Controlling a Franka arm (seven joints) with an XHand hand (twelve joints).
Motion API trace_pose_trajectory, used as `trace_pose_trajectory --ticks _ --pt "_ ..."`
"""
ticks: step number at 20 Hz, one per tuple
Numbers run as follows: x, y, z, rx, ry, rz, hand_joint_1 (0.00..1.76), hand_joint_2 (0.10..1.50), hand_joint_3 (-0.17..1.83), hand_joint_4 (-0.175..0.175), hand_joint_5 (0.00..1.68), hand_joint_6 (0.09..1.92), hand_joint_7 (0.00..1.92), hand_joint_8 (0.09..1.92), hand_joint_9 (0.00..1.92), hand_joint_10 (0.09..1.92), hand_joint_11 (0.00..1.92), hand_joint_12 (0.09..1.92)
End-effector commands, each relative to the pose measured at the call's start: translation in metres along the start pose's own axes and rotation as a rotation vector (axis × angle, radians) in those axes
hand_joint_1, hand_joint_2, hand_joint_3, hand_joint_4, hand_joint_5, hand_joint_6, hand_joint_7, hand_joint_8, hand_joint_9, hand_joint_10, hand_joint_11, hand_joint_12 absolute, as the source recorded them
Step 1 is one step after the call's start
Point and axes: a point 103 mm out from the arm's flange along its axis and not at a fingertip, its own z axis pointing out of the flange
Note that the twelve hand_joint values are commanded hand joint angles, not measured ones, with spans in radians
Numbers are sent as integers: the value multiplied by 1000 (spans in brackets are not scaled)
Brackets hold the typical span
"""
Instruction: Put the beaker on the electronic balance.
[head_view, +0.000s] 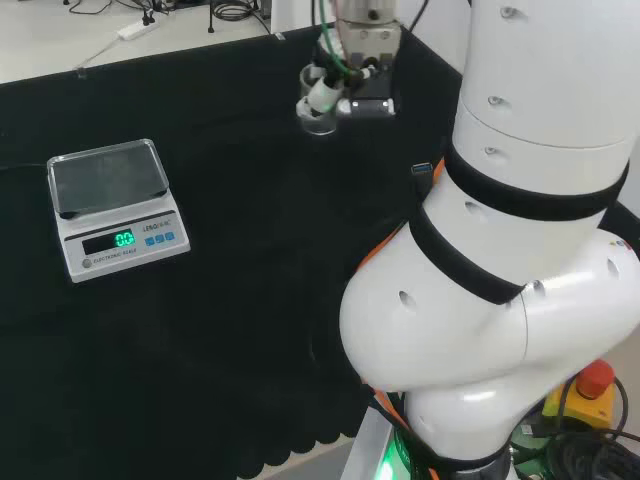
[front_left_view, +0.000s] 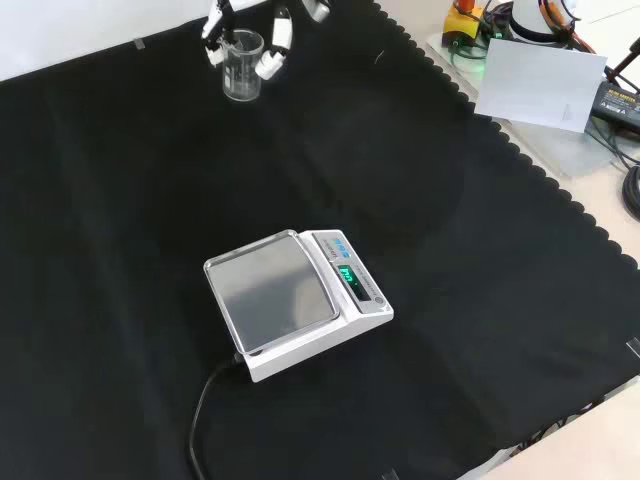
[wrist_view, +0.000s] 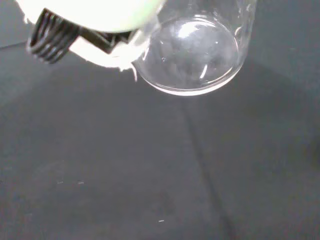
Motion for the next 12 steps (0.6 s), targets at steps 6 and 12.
trace_pose_trajectory --ticks 6,12 --pt "113 -33 -19 -23 -16 -102 1131 525 752 -18 620 1060 1020 783 1202 572 870 1177" --pt "172 -39 -12 -13 -28 -159 1134 523 756 -21 618 1062 1020 785 1210 572 881 1173"
